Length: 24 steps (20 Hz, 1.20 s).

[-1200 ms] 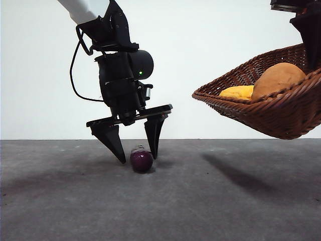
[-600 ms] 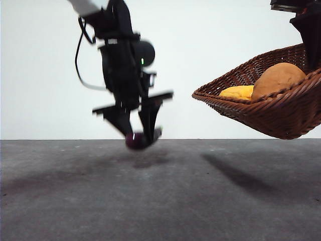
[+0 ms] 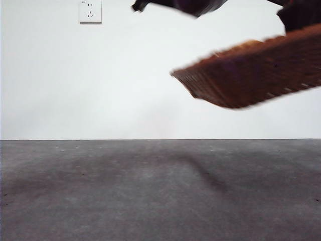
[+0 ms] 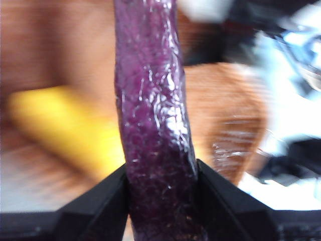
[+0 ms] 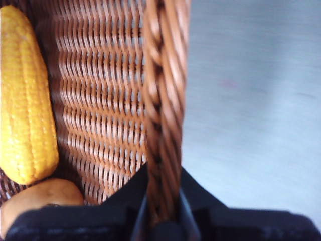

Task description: Help me put the vegetables on the table into the basket

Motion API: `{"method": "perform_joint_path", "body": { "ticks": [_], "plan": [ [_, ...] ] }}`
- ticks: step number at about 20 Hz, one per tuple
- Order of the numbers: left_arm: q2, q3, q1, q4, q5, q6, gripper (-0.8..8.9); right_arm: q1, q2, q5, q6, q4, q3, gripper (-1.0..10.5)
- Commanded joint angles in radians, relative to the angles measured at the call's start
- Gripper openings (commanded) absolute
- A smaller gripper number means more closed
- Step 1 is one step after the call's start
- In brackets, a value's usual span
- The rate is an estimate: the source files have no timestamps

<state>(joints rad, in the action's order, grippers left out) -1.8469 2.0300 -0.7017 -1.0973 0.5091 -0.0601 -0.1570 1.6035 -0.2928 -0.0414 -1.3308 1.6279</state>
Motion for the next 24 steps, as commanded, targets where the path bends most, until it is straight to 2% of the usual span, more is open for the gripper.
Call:
{"method": "perform_joint_path", "body": {
  "ticks": [1,4,10,11,14,15,19,22,24],
  "plan": [
    [-0.020,-0.005,-0.007,-0.003,0.004,-0.011,-0.08,-0.001,0.000,-0.075,-0.024,0.023,-0.006,-0.1],
    [-0.047,-0.005,-0.010,0.000,0.003,-0.053,-0.03,-0.005,0.000,-0.086,-0.027,0.021,-0.006,-0.1],
    [-0.060,-0.005,-0.004,0.050,0.008,-0.135,0.10,-0.076,0.000,-0.085,-0.035,0.032,-0.006,-0.1],
    [-0.061,-0.005,-0.004,0.045,0.007,-0.140,0.72,-0.090,0.000,-0.085,-0.038,0.034,-0.006,-0.1],
    [-0.061,-0.005,-0.004,0.042,0.007,-0.145,3.57,-0.131,0.000,-0.085,-0.046,0.045,-0.006,-0.1],
    [-0.061,-0.005,-0.004,0.043,0.006,-0.145,4.15,-0.140,0.000,-0.084,-0.056,0.053,-0.006,-0.1],
    [-0.061,-0.005,0.001,0.044,-0.042,-0.134,4.18,-0.158,0.000,-0.077,-0.064,0.056,-0.006,-0.1],
    [-0.033,-0.005,0.048,0.010,-0.038,-0.084,4.16,-0.156,0.000,-0.066,-0.063,0.056,-0.006,-0.1],
    [0.011,-0.005,0.078,-0.028,-0.038,-0.042,4.15,-0.155,0.000,-0.028,-0.060,0.056,-0.006,-0.1]
  ]
}}
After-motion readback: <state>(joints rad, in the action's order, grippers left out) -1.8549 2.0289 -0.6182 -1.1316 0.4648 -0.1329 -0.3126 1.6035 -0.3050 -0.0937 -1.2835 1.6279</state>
